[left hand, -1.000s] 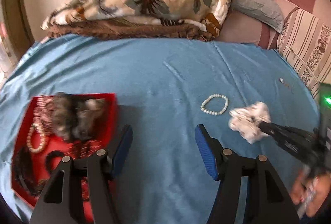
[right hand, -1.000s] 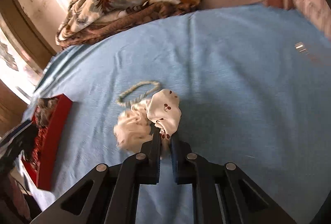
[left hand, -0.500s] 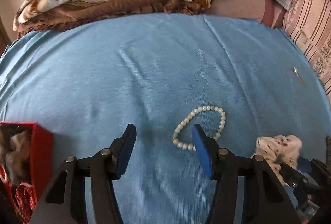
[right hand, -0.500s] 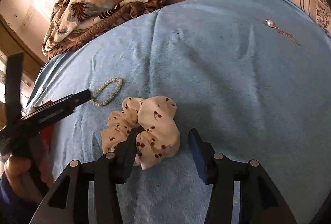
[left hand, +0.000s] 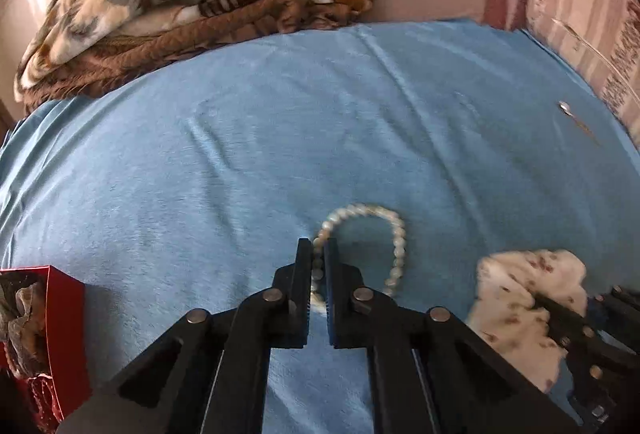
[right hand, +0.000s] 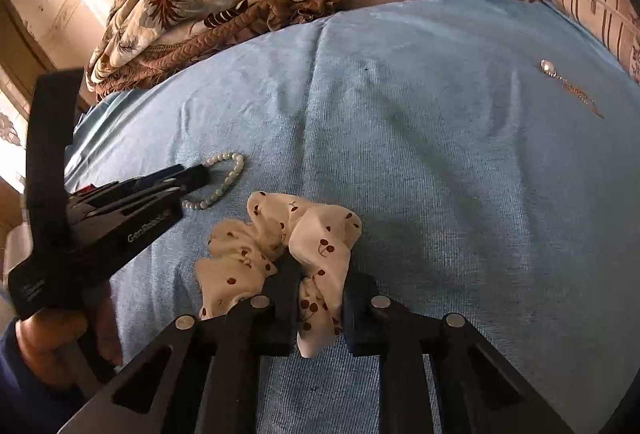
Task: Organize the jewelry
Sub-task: 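Grasp pearl bracelet with left tool while right tool grasps white red-dotted scrunchie, then carry pearl bracelet and white scrunchie over the red tray with both tools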
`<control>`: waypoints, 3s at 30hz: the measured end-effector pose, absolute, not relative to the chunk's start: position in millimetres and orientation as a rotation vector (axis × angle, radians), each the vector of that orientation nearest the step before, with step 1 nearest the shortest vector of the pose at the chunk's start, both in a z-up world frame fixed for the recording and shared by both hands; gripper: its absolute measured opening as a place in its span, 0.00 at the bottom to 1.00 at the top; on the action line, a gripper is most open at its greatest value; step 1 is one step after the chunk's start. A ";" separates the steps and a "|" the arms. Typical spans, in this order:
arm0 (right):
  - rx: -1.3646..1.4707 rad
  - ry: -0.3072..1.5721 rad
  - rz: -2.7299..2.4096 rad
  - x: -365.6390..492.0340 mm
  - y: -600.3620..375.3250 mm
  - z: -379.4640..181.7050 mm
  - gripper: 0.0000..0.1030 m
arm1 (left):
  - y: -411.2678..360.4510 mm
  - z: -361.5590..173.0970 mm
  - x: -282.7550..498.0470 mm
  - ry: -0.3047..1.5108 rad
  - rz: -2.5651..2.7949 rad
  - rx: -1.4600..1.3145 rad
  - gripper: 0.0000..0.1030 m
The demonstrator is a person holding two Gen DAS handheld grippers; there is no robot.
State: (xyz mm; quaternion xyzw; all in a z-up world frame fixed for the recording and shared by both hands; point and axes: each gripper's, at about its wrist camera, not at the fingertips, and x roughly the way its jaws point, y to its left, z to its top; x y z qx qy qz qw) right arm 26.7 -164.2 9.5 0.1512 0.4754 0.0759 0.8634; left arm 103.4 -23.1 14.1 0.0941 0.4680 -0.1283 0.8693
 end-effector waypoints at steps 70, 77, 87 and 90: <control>0.023 0.828 0.453 -74.3 117.2 114.5 0.13 | 315.5 110.4 -50.9 0.745 0.043 -0.104 0.05; 0.008 0.833 0.446 -49.5 135.2 116.8 0.13 | 317.5 109.7 -50.4 0.749 0.037 -0.120 0.05; 0.052 0.852 0.442 -14.5 148.8 120.0 0.13 | 324.1 105.7 -46.6 0.770 0.039 -0.154 0.05; 0.048 0.857 0.452 -6.4 156.8 120.4 0.13 | 326.3 104.5 -45.8 0.774 0.041 -0.161 0.05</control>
